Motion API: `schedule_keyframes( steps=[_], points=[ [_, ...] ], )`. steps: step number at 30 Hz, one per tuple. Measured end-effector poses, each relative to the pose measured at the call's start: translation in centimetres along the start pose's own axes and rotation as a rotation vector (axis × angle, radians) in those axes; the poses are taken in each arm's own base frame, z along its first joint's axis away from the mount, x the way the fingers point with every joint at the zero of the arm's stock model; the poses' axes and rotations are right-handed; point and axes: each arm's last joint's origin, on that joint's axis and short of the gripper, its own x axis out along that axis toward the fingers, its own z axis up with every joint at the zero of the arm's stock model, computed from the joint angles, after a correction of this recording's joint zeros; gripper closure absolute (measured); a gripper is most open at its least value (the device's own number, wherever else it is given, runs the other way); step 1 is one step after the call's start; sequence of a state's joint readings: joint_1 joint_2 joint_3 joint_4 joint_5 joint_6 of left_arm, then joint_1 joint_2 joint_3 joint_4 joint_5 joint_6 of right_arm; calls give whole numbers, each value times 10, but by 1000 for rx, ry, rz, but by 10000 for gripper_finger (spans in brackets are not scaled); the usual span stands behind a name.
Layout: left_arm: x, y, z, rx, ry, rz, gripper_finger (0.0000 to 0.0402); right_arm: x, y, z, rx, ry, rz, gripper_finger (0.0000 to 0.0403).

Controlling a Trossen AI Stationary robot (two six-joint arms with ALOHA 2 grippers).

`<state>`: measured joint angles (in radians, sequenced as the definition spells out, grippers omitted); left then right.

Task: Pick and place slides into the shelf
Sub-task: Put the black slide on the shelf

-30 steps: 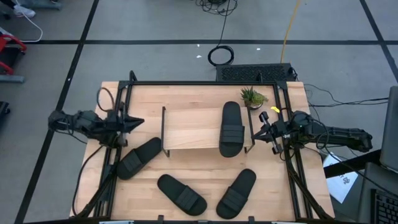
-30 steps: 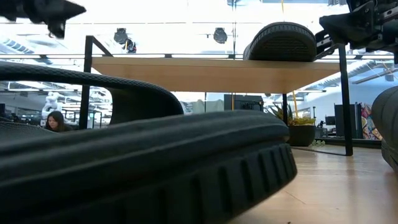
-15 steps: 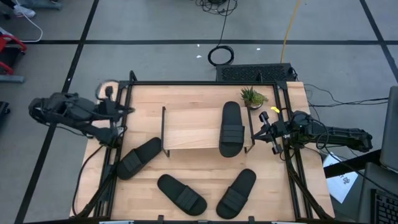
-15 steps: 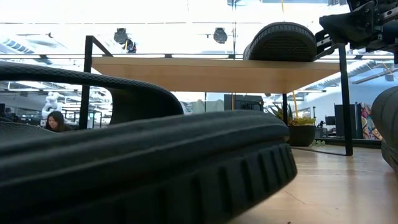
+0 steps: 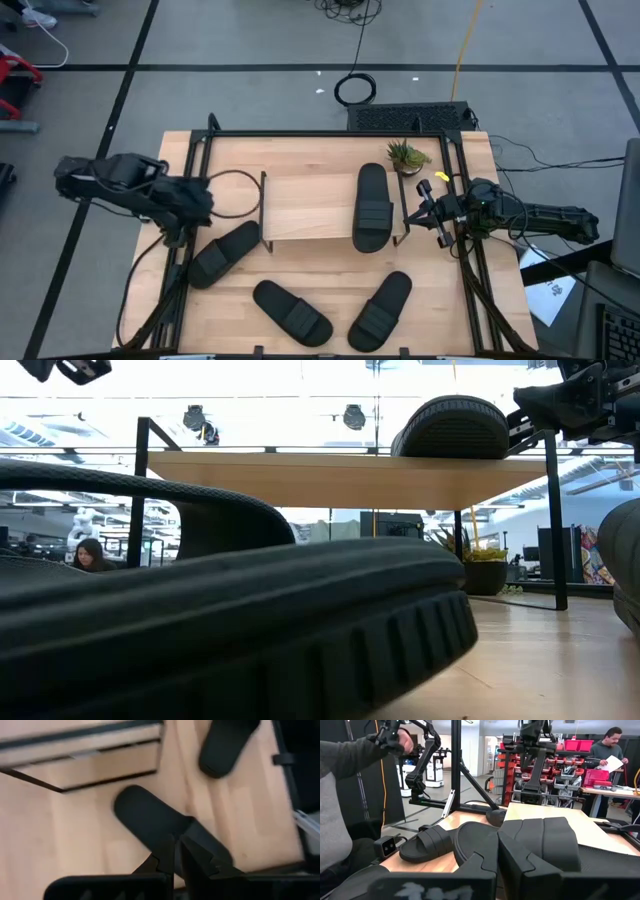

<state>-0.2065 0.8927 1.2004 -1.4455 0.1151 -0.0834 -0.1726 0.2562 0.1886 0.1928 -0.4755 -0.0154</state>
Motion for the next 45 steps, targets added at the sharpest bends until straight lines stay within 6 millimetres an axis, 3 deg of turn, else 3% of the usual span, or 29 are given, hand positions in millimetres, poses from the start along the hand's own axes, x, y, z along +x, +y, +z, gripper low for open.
schedule_keyframes(
  steps=[7,14,23,30,37,45],
  points=[
    [41,7,5,-79,168,-190,378,0,0,0,3,0,-1,403],
    [75,19,-8,-29,248,-373,398,0,0,0,3,0,-2,403],
    [79,37,-7,-138,123,-498,400,0,0,1,-4,-11,-5,403],
    [77,48,-10,76,45,-473,401,1,-1,0,1,2,-8,403],
    [87,57,-11,244,152,-441,401,5,-3,-4,16,33,-25,403],
    [117,74,-17,345,314,-486,401,7,-6,-6,17,56,-84,403]
  ],
)
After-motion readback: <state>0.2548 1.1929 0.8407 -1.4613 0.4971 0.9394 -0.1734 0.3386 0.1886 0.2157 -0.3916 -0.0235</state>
